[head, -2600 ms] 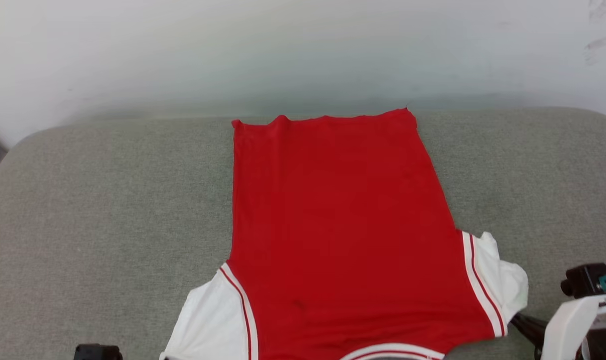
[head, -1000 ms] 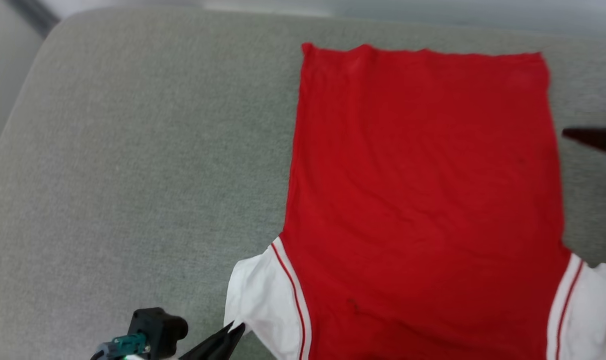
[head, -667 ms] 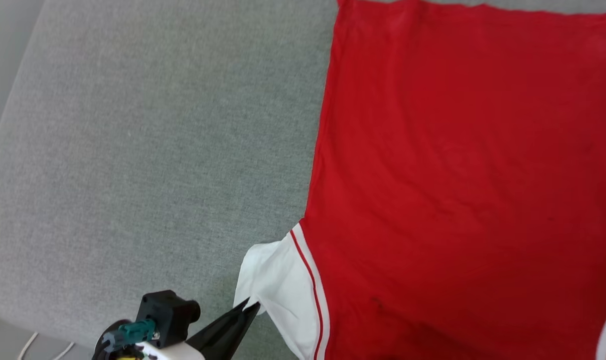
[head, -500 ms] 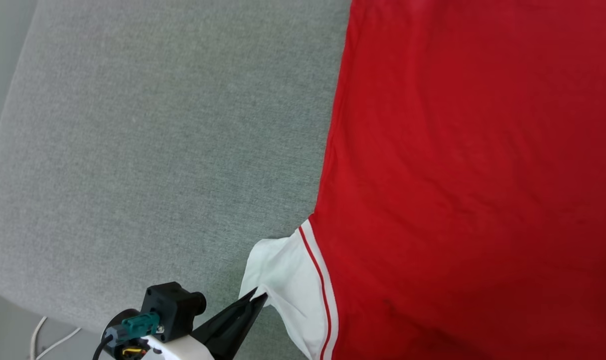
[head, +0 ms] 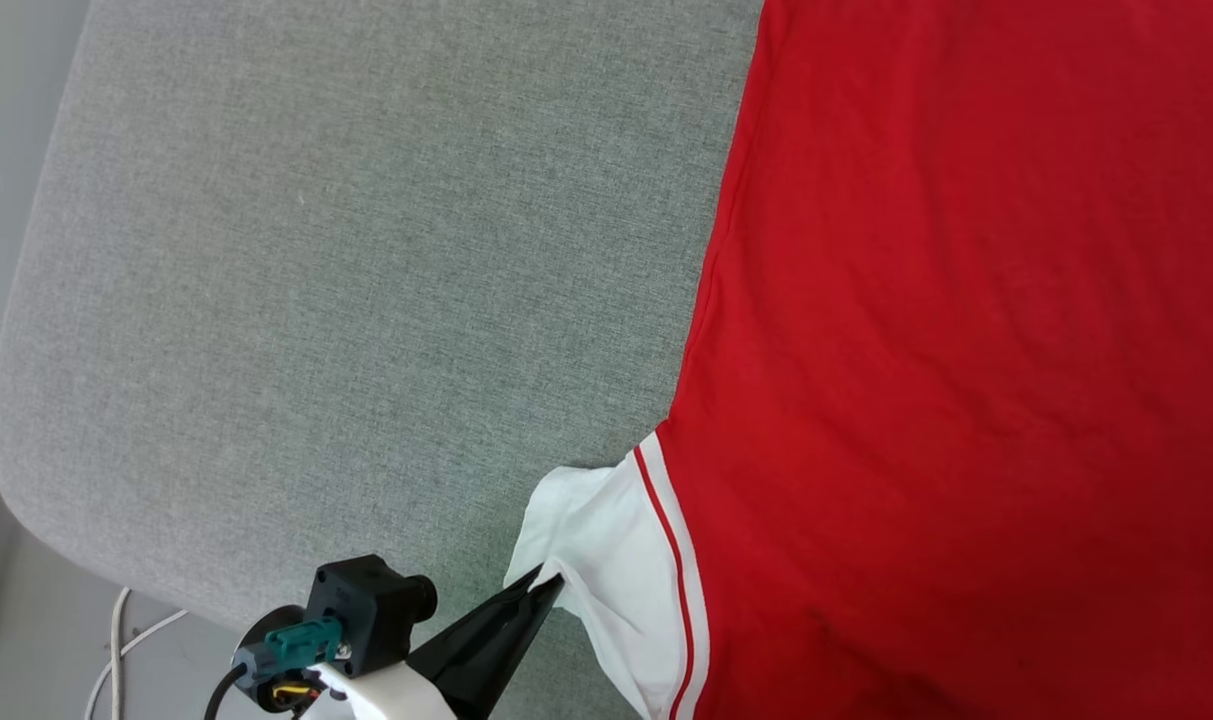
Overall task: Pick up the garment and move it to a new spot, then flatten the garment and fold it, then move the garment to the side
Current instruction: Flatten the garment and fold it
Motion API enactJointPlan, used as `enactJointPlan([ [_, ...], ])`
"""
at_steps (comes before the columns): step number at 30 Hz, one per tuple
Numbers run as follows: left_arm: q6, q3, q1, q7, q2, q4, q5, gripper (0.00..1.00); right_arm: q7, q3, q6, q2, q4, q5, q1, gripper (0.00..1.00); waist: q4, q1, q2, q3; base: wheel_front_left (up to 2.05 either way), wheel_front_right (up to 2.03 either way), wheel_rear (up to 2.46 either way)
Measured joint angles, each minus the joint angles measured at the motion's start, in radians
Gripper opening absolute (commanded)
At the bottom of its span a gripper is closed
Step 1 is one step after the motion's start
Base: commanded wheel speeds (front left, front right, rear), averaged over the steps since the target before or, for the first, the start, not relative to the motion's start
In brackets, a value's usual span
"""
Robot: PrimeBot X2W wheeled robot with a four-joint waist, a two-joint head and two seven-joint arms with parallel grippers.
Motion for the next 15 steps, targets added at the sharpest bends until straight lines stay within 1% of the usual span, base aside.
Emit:
enactJointPlan([
  [1, -0.001, -0.002, -0.004, 0.0, -0.003, 0.003, 0.0, 0.0, 0.001, 0.0, 0.0, -0.004, 0.01, 0.0, 0.001, 1.0, 0.004, 0.0, 0.0, 0.002, 0.0, 0.0, 0.0],
  [2, -0.001, -0.002, -0.005, 0.0, -0.005, 0.005, 0.0, 0.0, 0.002, -0.002, 0.0, -0.005, 0.015, 0.0, 0.002, 0.8, 0.005, 0.0, 0.0, 0.002, 0.0, 0.0, 0.0],
  [3, -0.001, -0.002, -0.005, 0.0, -0.006, 0.007, 0.0, 0.0, 0.005, -0.003, 0.0, -0.007, 0.018, 0.001, 0.003, 0.3, 0.006, 0.0, 0.0, 0.001, 0.0, 0.0, 0.0],
  [4, -0.001, -0.002, -0.006, 0.0, -0.007, 0.008, 0.0, 0.0, 0.009, 0.0, 0.0, -0.011, 0.02, 0.002, 0.004, 0.0, 0.006, 0.0, 0.0, 0.0, 0.0, 0.0, 0.0],
  [10, 0.005, -0.001, -0.006, 0.0, -0.009, 0.015, -0.004, 0.0, 0.009, 0.006, 0.0, -0.025, 0.025, 0.013, 0.037, 0.0, -0.001, 0.0001, 0.0, -0.02, 0.0, 0.0, 0.0],
  [15, 0.012, 0.004, -0.005, 0.0, -0.004, 0.026, -0.009, 0.0, 0.0, 0.017, 0.0, -0.03, 0.034, 0.04, 0.089, 0.0, -0.022, 0.0, 0.0, -0.057, 0.0, 0.0, 0.0],
])
